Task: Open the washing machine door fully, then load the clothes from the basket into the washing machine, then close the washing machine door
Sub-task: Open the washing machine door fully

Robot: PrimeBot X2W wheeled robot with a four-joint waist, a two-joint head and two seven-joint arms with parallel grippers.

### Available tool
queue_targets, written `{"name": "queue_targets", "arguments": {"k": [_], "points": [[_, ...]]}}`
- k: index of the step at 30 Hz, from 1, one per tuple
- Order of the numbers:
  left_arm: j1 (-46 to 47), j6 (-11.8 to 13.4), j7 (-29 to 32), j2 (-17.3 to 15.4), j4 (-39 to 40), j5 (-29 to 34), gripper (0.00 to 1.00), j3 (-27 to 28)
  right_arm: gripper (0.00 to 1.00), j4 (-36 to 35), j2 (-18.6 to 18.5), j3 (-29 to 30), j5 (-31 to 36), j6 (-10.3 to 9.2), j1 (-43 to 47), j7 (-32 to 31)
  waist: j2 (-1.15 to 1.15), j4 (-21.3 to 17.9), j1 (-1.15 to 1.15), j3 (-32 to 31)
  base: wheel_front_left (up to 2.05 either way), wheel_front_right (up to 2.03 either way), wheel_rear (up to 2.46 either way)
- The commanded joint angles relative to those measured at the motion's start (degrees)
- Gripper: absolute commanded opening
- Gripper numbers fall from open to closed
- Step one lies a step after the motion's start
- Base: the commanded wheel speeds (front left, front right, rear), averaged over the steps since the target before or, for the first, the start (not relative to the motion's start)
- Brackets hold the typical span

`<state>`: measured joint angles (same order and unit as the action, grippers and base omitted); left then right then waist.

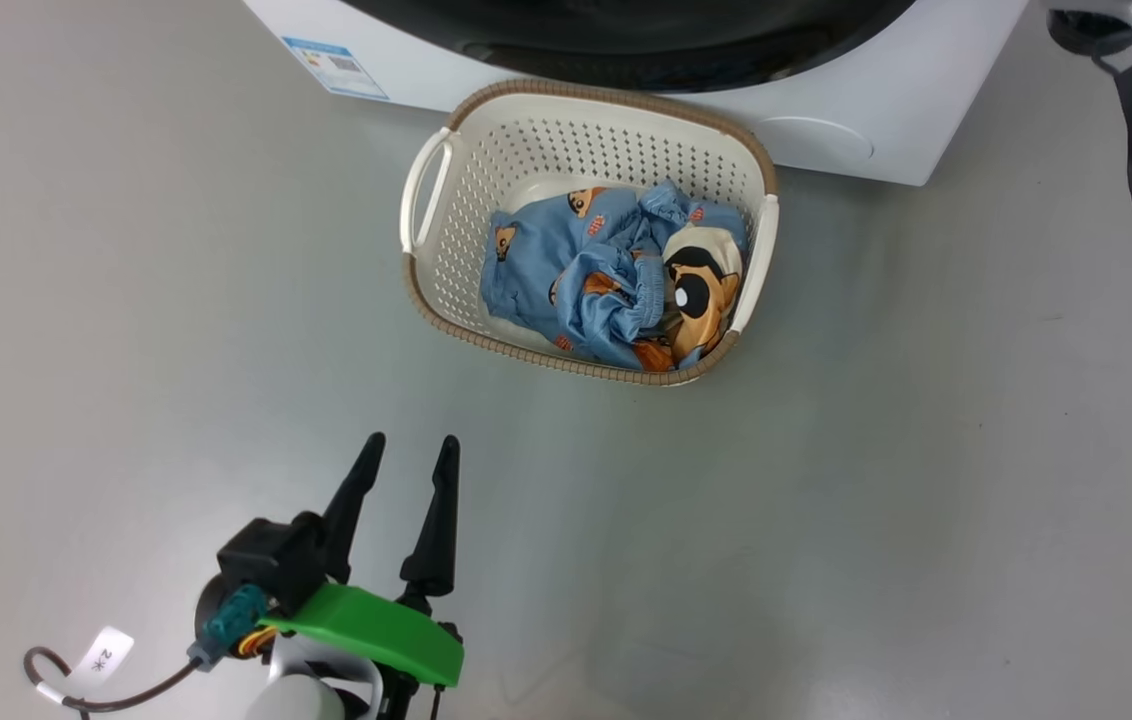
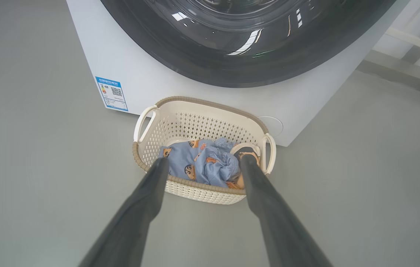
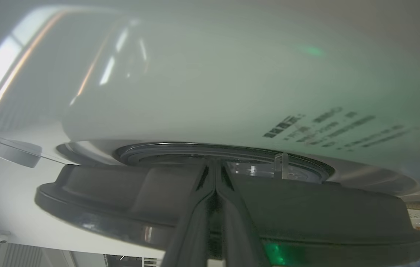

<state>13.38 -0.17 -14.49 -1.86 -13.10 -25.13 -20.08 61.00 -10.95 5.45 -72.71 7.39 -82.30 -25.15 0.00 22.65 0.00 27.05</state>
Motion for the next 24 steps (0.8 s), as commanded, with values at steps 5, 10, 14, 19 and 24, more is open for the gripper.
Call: {"name": "queue_targets", "arguments": {"k": [5,10,14,19,24], "points": [[0.93,0.56,-0.51,-1.01,1.2,-0.53,1.0,0.94,0.0,1.2,1.93,-0.15,-0.58,0.1,-3.51,-0.38,0.0,0.49,0.0,0.63,0.0,0.0,0.0],[1.24,0.73,-0.51,-1.01,1.39,-0.61,1.0,0.38,0.0,5.14,1.56,0.66,-0.98,0.1,-5.04,-0.51,0.0,0.86,0.0,0.97,0.0,0.0,0.0],[1.23,0.82,-0.51,-1.01,1.36,-0.64,1.0,0.26,0.0,8.29,1.49,0.8,-0.99,0.1,-6.59,-1.48,0.0,0.97,0.0,1.01,0.0,0.0,0.0],[1.17,0.88,-0.51,-1.01,1.47,-1.27,1.0,0.33,0.0,9.72,1.67,0.66,-1.07,0.1,-7.2,-3.28,0.0,0.97,0.0,1.01,0.0,0.0,0.0],[1.33,0.9,-0.51,-1.01,1.5,-1.52,1.0,0.23,0.0,9.87,1.81,0.59,-1.26,0.1,-6.94,-4.31,0.0,0.92,0.0,0.9,0.0,0.0,0.0]]}}
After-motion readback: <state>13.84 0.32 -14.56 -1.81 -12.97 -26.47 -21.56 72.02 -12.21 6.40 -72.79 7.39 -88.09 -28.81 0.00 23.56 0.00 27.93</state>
